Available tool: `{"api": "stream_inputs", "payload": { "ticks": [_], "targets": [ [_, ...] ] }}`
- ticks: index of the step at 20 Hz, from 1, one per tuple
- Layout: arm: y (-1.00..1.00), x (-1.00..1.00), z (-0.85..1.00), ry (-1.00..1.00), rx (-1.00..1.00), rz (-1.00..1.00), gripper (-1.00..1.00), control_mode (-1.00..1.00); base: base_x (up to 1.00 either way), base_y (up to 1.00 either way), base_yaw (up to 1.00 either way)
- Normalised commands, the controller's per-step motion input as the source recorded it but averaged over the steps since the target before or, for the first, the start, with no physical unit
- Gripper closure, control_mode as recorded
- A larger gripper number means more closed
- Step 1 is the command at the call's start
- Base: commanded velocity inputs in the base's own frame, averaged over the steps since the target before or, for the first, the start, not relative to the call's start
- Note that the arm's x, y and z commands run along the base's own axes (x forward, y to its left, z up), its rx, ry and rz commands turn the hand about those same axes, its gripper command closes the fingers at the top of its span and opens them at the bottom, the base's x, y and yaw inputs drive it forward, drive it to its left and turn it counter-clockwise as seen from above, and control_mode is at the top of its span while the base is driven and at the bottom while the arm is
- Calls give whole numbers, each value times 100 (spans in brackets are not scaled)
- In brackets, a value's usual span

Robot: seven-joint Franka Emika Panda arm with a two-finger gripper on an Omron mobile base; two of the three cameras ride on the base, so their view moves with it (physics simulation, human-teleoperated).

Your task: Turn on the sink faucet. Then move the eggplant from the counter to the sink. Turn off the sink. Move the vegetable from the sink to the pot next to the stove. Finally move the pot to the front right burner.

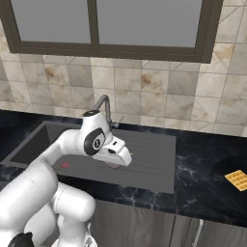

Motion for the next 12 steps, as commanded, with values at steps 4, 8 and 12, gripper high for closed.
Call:
{"api": "stream_inputs", "payload": {
  "ticks": [4, 8, 12],
  "targets": [
    [100, 0, 23, 14, 0, 18, 100, -100, 0, 0, 0],
    [100, 1, 3, 11, 0, 18, 100, -100, 0, 0, 0],
    [100, 21, 0, 9, 0, 13, 100, -100, 0, 0, 0]
  ]
}}
